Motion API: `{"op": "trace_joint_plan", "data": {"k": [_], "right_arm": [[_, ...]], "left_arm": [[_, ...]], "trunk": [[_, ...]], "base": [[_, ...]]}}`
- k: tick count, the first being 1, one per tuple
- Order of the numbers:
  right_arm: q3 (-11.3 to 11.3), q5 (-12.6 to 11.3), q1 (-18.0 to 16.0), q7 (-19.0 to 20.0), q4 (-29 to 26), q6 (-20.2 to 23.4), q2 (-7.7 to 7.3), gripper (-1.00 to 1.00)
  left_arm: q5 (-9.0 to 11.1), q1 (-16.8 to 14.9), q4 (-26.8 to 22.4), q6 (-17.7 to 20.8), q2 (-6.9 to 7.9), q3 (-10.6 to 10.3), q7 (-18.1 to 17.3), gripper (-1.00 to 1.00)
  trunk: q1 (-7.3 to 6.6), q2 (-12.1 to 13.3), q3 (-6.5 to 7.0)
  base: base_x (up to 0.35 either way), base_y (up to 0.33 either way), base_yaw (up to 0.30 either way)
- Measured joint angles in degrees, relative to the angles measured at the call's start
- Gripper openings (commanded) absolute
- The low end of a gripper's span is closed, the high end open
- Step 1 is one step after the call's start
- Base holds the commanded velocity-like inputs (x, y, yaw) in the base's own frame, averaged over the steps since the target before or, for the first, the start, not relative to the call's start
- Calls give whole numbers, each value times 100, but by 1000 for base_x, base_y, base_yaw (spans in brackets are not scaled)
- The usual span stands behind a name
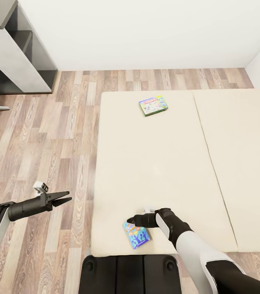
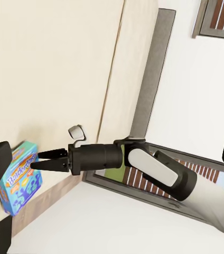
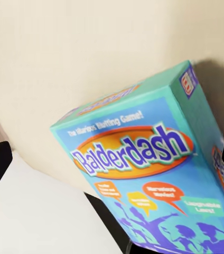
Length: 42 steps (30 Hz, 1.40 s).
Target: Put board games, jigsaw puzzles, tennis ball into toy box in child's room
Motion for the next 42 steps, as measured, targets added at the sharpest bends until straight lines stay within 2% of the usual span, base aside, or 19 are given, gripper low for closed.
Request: {"op": "trace_joint_plan", "data": {"k": [19,29,42], "right_arm": [[-3,-5,0,-6,2,14,0,100],[-3,-5,-2,-227,100,53,0,100],[-6,-6,-1,-253,147,15,0,100]], "left_arm": [[2,1,1,0,0,-7,0,100],[8,1,1,0,-1,-8,0,100],[1,1,1,-6,-4,-6,7,100]], "trunk": [[0,0,0],[0,0,0],[0,0,0]], "base": [[0,7,0],[0,0,0],[0,0,0]]}}
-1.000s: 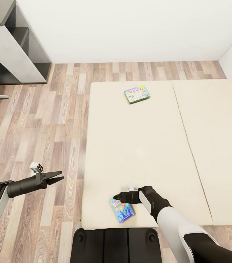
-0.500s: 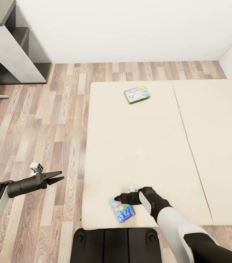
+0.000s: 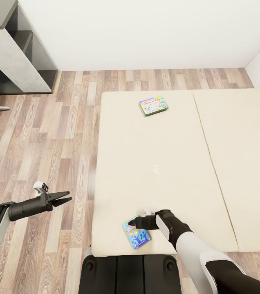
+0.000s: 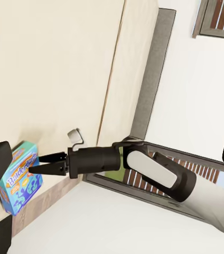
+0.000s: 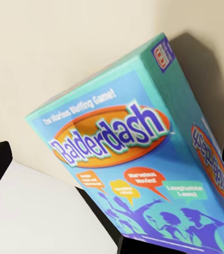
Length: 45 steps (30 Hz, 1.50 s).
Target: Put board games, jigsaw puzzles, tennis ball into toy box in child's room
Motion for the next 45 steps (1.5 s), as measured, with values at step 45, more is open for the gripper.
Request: {"op": "trace_joint_plan", "data": {"k": [45], "right_arm": [[10,8,1,-2,90,61,0,100]], "left_arm": [[0,1,0,6,12,33,1,100]], "trunk": [[0,0,0]], "base": [[0,12,0]]}}
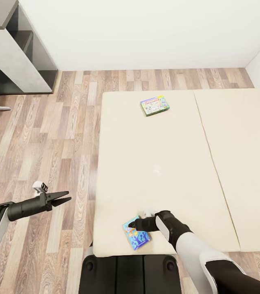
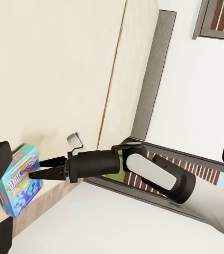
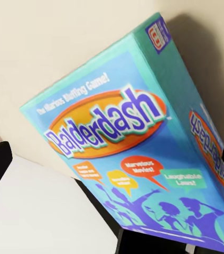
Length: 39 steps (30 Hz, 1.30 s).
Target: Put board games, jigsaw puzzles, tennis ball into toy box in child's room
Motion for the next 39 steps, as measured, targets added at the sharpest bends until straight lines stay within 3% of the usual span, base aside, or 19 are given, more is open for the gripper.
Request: {"op": "trace_joint_plan", "data": {"k": [39], "right_arm": [[0,0,0,-138,0,58,0,100]], "left_arm": [[0,0,0,0,0,0,-1,100]], "trunk": [[0,0,0]], "base": [[0,9,0]]}}
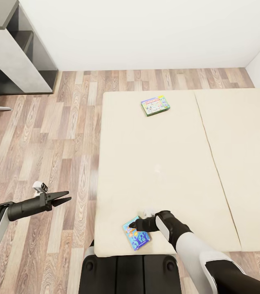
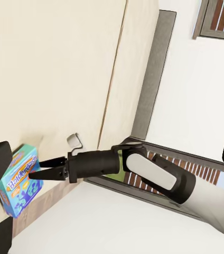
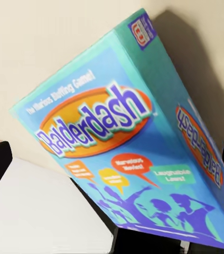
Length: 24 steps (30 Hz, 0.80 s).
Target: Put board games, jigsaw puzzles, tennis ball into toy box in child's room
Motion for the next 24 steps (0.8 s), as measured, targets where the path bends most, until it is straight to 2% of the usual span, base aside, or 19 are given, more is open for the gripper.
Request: {"op": "trace_joint_plan", "data": {"k": [8,24], "right_arm": [[3,0,-6,-306,0,269,0,100],[0,0,-3,-357,0,300,0,100]], "left_arm": [[0,0,0,0,0,0,1,100],[0,-1,0,0,0,0,-3,100]], "trunk": [[0,0,0],[0,0,0]], "base": [[0,0,0],[0,6,0]]}}
